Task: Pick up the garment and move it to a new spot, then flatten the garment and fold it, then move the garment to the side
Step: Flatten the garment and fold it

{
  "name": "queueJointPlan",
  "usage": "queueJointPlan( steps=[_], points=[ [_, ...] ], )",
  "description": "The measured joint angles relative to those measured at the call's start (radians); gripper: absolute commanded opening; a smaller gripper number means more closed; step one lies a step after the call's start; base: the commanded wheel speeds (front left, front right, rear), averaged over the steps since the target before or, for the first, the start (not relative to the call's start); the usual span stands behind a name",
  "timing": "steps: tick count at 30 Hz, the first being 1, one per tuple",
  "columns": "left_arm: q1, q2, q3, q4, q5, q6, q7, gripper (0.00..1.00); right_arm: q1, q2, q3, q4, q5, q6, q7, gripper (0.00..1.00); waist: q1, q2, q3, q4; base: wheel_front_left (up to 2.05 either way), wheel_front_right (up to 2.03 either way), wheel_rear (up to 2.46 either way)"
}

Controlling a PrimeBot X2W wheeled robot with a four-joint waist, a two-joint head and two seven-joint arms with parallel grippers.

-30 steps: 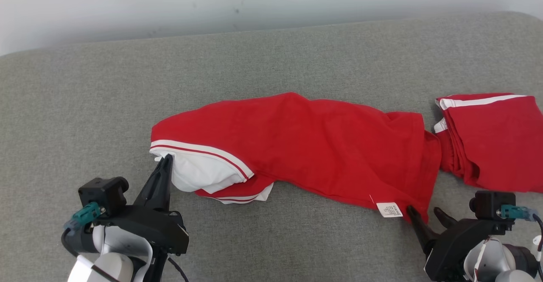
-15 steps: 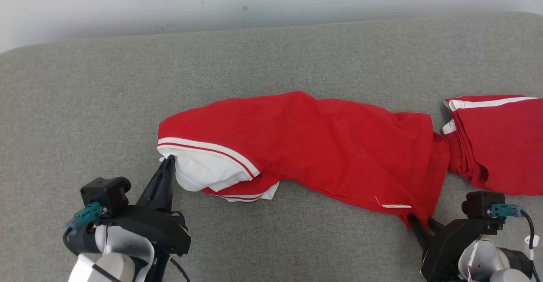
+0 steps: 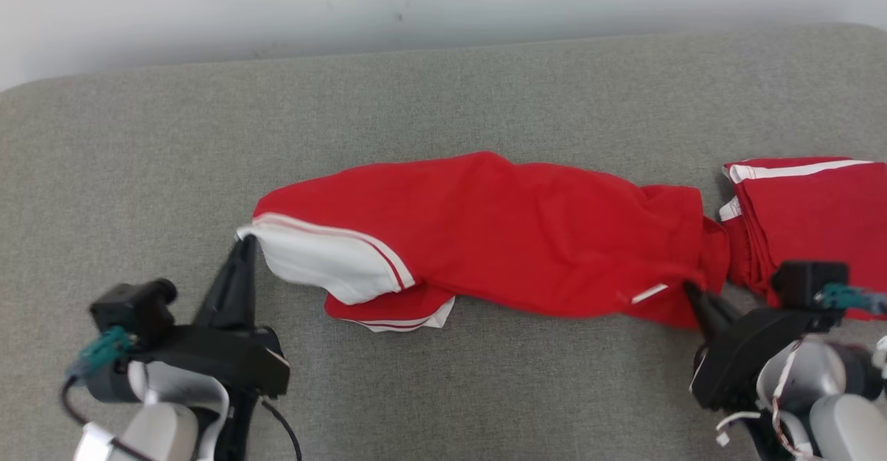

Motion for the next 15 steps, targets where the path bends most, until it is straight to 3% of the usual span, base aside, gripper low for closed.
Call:
queueJointPlan(
  steps=[7, 15],
  points=[
    [-0.058, -0.006, 0.067, -0.143, -0.017, 0.005, -0.097, 0.00, -0.066, -0.014, -0.043, -0.123, -0.008, 0.001, -0.080, 0.00, 0.0000, 0.0000, -0.023, -0.011, 0.00, 0.00, 0.00],
    [-0.038, -0.085, 0.056, -0.526, -0.195, -0.101, -0.164, 0.00, -0.091, 0.017, -0.151, -0.475, 0.121, 0.055, -0.212, 0.00, 0.0000, 0.0000, -0.052, -0.024, 0.00, 0.00, 0.00]
  ],
)
